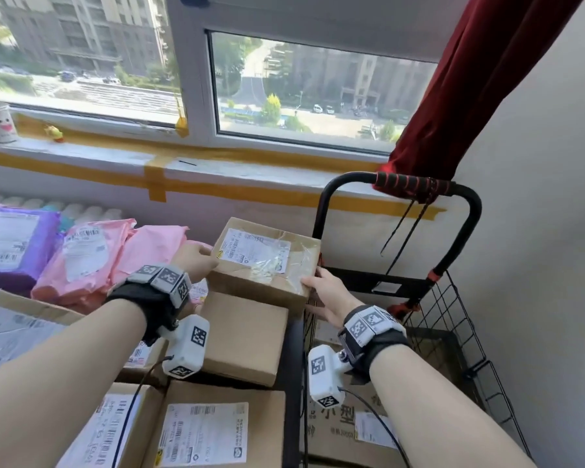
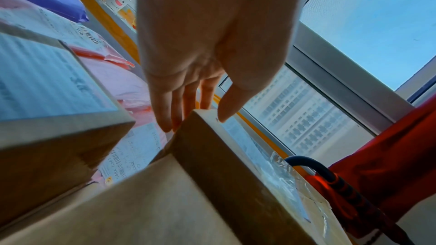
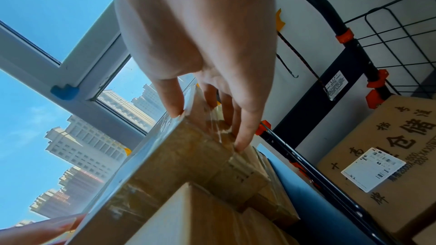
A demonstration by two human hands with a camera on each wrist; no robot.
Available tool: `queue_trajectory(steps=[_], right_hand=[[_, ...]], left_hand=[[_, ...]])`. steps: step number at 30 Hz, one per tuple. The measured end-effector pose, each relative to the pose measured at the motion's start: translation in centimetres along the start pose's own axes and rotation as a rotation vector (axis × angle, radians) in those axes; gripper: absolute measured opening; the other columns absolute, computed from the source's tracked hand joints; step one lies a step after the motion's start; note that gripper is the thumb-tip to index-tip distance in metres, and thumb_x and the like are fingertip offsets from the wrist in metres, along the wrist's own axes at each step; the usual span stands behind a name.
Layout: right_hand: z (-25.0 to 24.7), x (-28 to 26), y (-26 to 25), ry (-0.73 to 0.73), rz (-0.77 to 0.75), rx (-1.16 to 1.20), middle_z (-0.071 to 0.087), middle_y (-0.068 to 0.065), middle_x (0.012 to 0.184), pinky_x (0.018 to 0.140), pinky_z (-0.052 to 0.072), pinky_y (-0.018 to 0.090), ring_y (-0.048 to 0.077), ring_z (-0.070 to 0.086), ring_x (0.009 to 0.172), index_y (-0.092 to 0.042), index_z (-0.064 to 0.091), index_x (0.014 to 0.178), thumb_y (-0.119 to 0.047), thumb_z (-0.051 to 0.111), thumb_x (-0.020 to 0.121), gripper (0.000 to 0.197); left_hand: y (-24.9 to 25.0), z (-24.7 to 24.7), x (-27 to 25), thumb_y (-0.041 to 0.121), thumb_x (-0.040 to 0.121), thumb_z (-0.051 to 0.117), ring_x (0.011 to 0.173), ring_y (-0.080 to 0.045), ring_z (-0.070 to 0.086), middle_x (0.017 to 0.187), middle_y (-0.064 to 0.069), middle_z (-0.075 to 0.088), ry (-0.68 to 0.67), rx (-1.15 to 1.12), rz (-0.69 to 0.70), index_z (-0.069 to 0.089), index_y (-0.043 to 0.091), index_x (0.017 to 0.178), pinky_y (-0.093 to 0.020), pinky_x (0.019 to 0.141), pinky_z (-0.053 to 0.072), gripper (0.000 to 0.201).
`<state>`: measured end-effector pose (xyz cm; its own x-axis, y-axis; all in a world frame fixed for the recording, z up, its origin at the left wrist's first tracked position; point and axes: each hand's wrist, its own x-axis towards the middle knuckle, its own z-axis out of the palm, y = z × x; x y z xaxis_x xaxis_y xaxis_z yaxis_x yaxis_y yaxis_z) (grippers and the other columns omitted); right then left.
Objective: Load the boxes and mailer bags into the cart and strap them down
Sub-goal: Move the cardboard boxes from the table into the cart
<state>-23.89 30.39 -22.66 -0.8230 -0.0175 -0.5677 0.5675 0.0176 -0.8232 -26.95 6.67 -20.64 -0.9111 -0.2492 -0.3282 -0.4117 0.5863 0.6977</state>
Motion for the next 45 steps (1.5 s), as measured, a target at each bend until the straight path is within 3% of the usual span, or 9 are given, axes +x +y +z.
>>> queue_trajectory(steps=[3, 5, 10, 17, 21, 24, 37, 43, 45], right_hand=[[-1.9, -1.1, -0.7, -0.007, -0.057, 0.035, 0.061, 0.004, 0.122, 0.071, 0.052, 0.032, 0.014, 0.06, 0.092, -0.02, 0.046, 0.134, -0.01, 0.048, 0.095, 0.04], [-3.8, -2.1, -1.2, -0.006, -0.091, 0.062, 0.061, 0.004, 0.121, 0.071, 0.053, 0.033, 0.015, 0.06, 0.093, -0.019, 0.046, 0.133, -0.012, 0.048, 0.096, 0.038], [-11.0, -5.4, -1.9, 0.003, -0.176, 0.12, 0.06, 0.009, 0.125, 0.066, 0.053, 0.034, 0.019, 0.06, 0.097, -0.015, 0.048, 0.13, -0.011, 0.048, 0.097, 0.033], [-24.7, -7.5, 0.8, 0.053, -0.227, 0.042, 0.064, 0.005, 0.113, 0.09, 0.052, 0.045, 0.019, 0.061, 0.093, -0.016, 0.051, 0.128, -0.013, 0.05, 0.096, 0.033], [-30.2, -7.8, 3.8, 0.061, -0.159, 0.036, 0.065, 0.006, 0.113, 0.068, 0.054, 0.037, 0.019, 0.063, 0.088, -0.018, 0.051, 0.126, -0.013, 0.052, 0.095, 0.031], [-32.2, -7.2, 6.3, 0.062, -0.102, 0.053, 0.065, 0.004, 0.108, 0.066, 0.051, 0.033, 0.017, 0.063, 0.085, -0.016, 0.05, 0.129, -0.012, 0.054, 0.094, 0.036], [-33.0, 7.0, 15.3, 0.088, 0.134, -0.007, 0.06, 0.005, 0.124, 0.099, 0.048, 0.044, 0.018, 0.06, 0.104, -0.015, 0.044, 0.135, -0.012, 0.053, 0.094, 0.043], [-31.9, 16.2, 19.2, 0.114, 0.257, -0.045, 0.056, 0.004, 0.127, 0.092, 0.05, 0.053, 0.023, 0.061, 0.1, -0.027, 0.027, 0.145, -0.009, 0.057, 0.092, 0.064], [-31.5, 18.9, 21.0, 0.106, 0.296, -0.066, 0.056, 0.002, 0.123, 0.087, 0.051, 0.055, 0.026, 0.061, 0.102, -0.035, 0.022, 0.145, -0.005, 0.059, 0.089, 0.074]], left_hand=[[1.7, 0.0, -1.2, 0.005, 0.084, 0.061, 0.097, -0.025, 0.059, 0.102, -0.013, 0.061, 0.036, -0.082, 0.012, 0.064, 0.004, 0.108, -0.036, 0.083, 0.054, 0.024], [3.5, 0.5, -2.3, 0.008, 0.079, 0.064, 0.104, -0.028, 0.061, 0.108, -0.014, 0.064, 0.082, -0.119, 0.062, 0.064, 0.009, 0.106, -0.042, 0.093, 0.052, 0.027], [9.2, 4.4, -6.9, 0.014, 0.078, 0.067, 0.098, -0.029, 0.063, 0.108, -0.014, 0.064, 0.12, -0.187, 0.143, 0.059, 0.014, 0.098, -0.045, 0.091, 0.052, 0.021], [14.1, 15.9, -13.6, 0.012, 0.085, 0.063, 0.101, -0.025, 0.063, 0.116, -0.015, 0.065, -0.042, -0.272, 0.116, 0.06, 0.003, 0.12, -0.041, 0.095, 0.052, 0.036], [14.4, 21.9, -15.8, 0.019, 0.088, 0.062, 0.103, -0.024, 0.06, 0.121, -0.013, 0.061, -0.147, -0.29, 0.029, 0.056, 0.014, 0.12, -0.045, 0.095, 0.05, 0.034], [13.5, 25.4, -16.7, 0.024, 0.093, 0.055, 0.105, -0.028, 0.058, 0.115, -0.005, 0.057, -0.226, -0.331, -0.082, 0.049, 0.025, 0.122, -0.043, 0.088, 0.049, 0.03], [4.3, 37.0, -5.8, 0.021, 0.089, 0.06, 0.112, -0.028, 0.058, 0.131, -0.006, 0.054, -0.311, -0.353, -0.256, 0.041, 0.022, 0.138, -0.042, 0.092, 0.051, 0.052], [-1.5, 42.5, 2.1, 0.052, 0.054, 0.073, 0.116, -0.023, 0.055, 0.129, -0.006, 0.056, -0.308, -0.346, -0.398, 0.05, 0.016, 0.129, -0.043, 0.103, 0.044, 0.086], [-3.2, 44.2, 4.3, 0.049, 0.062, 0.073, 0.118, -0.023, 0.054, 0.129, -0.005, 0.057, -0.325, -0.331, -0.413, 0.052, 0.016, 0.127, -0.043, 0.106, 0.042, 0.076]])
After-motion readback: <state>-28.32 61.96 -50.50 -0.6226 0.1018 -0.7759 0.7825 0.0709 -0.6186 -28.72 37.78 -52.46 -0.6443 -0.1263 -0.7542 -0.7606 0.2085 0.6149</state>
